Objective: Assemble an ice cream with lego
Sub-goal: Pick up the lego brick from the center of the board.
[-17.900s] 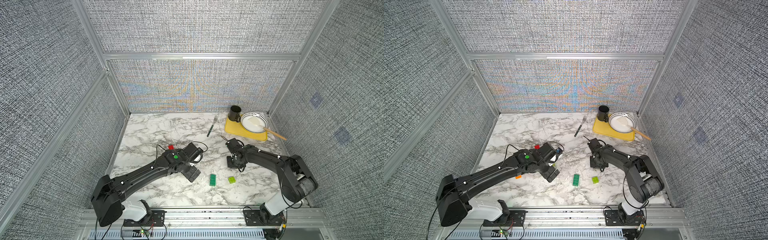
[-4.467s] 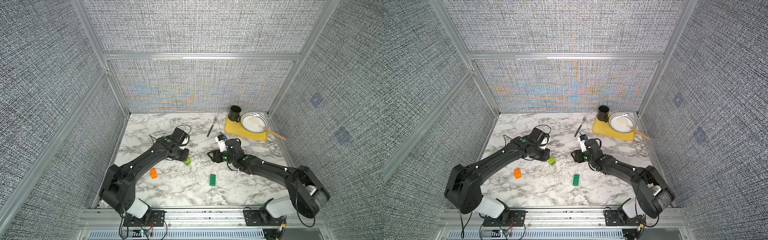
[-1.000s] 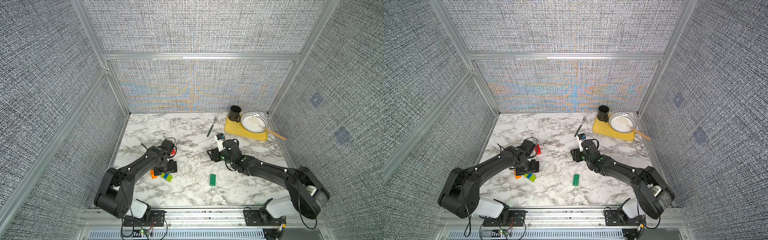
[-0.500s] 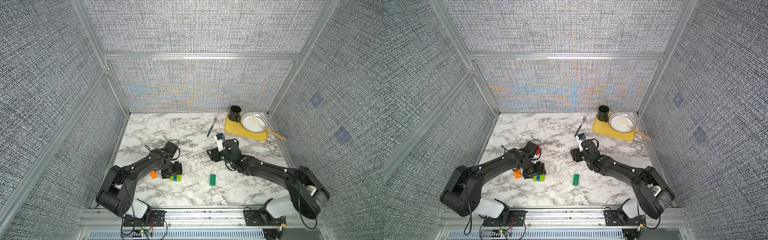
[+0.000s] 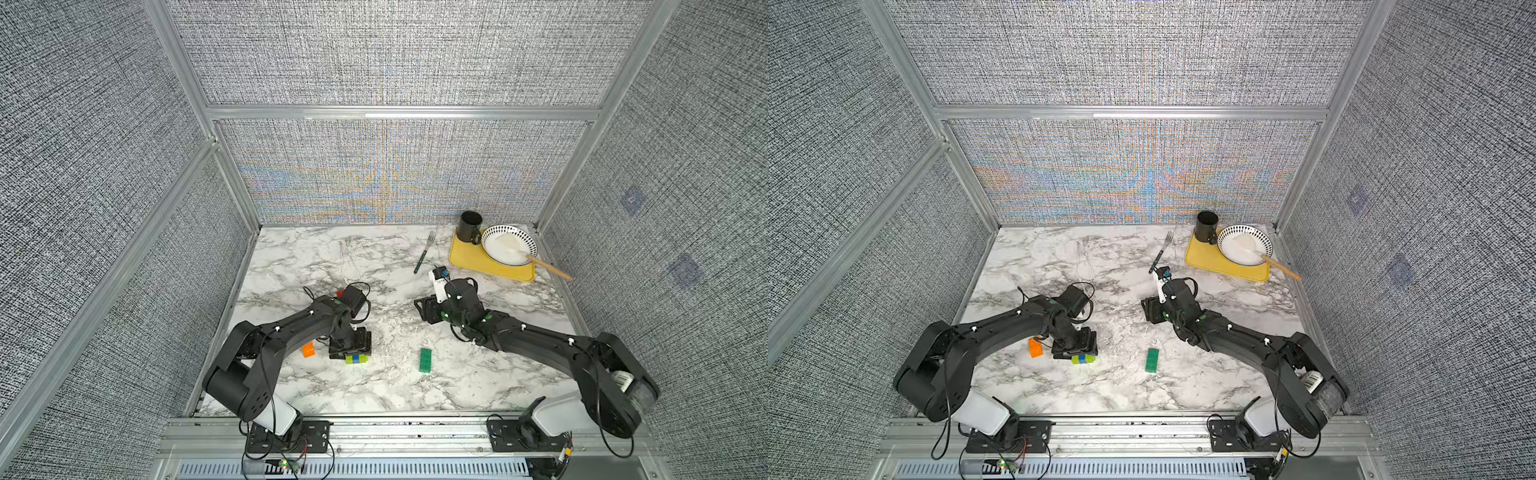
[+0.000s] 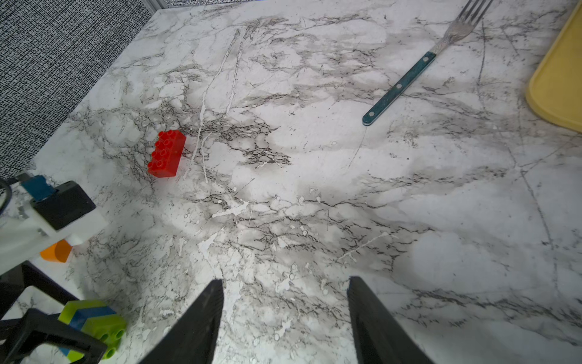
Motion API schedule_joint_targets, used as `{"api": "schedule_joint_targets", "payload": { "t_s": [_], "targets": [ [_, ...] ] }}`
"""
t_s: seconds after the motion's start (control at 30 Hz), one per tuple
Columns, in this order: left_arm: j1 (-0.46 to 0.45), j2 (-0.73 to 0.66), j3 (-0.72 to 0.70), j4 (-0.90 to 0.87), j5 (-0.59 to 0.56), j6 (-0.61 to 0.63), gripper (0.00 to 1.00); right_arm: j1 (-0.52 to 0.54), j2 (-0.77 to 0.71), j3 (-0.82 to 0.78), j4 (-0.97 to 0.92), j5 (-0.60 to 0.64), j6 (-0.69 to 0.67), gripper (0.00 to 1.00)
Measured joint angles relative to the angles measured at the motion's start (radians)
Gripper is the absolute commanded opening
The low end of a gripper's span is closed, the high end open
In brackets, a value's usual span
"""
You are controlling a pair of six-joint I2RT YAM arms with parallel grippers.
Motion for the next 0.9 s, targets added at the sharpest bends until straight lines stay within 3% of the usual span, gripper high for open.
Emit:
{"api": "schedule_joint_targets", "payload": {
  "t_s": [0.27, 0.63, 0.77, 0.9],
  "targets": [
    [-0.015, 0.039, 0.034, -0.028, -0.015, 0.026, 0.74, 0.000, 0.000, 0.000, 0.000, 0.004, 0.000, 0.64],
    [-0.022, 0.067, 0.068, -0.049, -0.028, 0.038, 0.65, 0.000, 0.000, 0.000, 0.000, 0.007, 0.000, 0.64],
    [-0.022, 0.069, 0.071, -0.051, -0.027, 0.042, 0.55, 0.000, 0.000, 0.000, 0.000, 0.007, 0.000, 0.64],
    [-0.022, 0.066, 0.071, -0.047, -0.018, 0.042, 0.52, 0.000, 0.000, 0.000, 0.000, 0.007, 0.000, 0.64]
  ]
}}
